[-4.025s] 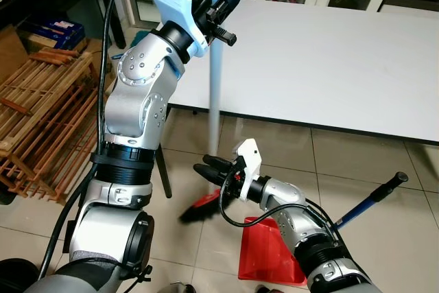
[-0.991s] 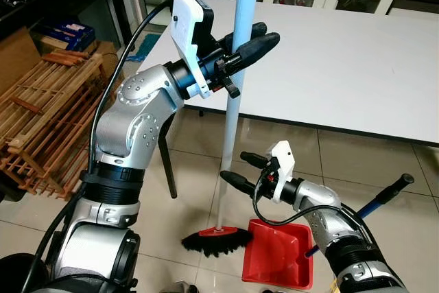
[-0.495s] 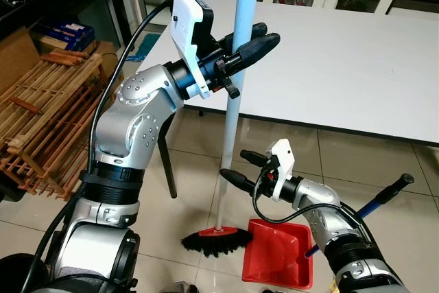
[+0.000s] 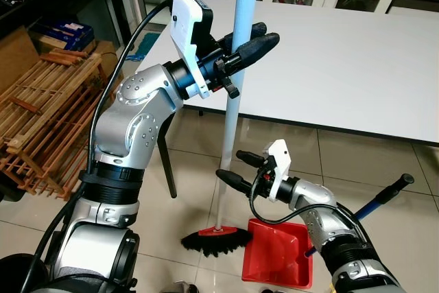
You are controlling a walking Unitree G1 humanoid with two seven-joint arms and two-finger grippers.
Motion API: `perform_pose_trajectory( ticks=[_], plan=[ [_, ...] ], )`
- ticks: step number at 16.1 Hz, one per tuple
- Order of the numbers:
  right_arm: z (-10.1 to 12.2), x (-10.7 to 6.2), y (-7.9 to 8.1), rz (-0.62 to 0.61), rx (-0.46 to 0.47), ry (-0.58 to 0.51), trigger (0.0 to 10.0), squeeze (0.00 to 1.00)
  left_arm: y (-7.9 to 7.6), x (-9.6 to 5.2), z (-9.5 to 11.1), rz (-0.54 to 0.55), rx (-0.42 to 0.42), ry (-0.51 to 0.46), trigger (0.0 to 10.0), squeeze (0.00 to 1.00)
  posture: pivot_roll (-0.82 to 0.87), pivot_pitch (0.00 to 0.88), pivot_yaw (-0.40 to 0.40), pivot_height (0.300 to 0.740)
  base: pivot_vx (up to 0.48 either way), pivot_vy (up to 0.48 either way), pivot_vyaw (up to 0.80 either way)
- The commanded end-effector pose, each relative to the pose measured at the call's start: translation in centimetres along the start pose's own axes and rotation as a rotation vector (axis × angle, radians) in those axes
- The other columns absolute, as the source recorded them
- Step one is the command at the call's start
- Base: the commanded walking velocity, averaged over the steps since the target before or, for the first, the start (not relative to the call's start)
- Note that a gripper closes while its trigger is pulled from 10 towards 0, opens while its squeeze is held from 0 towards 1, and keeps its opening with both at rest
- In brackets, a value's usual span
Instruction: Sweep floor
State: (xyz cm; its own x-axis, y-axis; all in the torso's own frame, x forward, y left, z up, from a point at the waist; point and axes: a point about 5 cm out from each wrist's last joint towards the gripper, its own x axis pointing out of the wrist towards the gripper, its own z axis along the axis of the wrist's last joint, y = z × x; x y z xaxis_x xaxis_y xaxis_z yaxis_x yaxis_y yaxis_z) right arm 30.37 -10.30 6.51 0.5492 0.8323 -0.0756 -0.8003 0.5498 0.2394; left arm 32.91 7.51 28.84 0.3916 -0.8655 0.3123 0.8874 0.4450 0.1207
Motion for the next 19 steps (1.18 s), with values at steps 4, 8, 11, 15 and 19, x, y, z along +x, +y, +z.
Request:
perform_pose_trajectory(
  ticks=[4,8,11,15,19],
  plan=[
    [0.9,0.6,0.1,0.016,-0.012,-0.033,10.0,1.00,-0.2,0.0,0.9,-0.024,0.009,-0.030,10.0,0.00,0.04,0.058,0.024,0.740,0.000,0.000,0.00],
    [0.7,0.9,0.1,-0.008,-0.036,-0.021,10.0,0.00,-0.2,0.1,0.8,-0.022,0.009,-0.032,10.0,0.00,0.04,0.053,0.023,0.740,0.000,0.000,0.00],
    [1.1,1.9,0.8,0.010,-0.020,-0.065,10.0,0.00,-0.1,0.0,0.8,-0.018,0.007,-0.030,10.0,0.00,0.05,0.048,0.024,0.740,0.000,0.000,0.00],
    [1.3,2.7,1.7,0.059,-0.007,-0.106,10.0,0.00,-0.1,-0.1,0.8,-0.018,0.010,-0.029,10.0,0.00,0.05,0.039,0.025,0.740,0.000,0.000,0.00],
    [0.6,3.3,2.3,0.079,-0.015,-0.075,10.0,0.00,-0.1,-0.1,0.8,-0.018,0.012,-0.028,10.0,0.00,0.06,0.033,0.024,0.740,0.000,0.000,0.00]
  ],
)
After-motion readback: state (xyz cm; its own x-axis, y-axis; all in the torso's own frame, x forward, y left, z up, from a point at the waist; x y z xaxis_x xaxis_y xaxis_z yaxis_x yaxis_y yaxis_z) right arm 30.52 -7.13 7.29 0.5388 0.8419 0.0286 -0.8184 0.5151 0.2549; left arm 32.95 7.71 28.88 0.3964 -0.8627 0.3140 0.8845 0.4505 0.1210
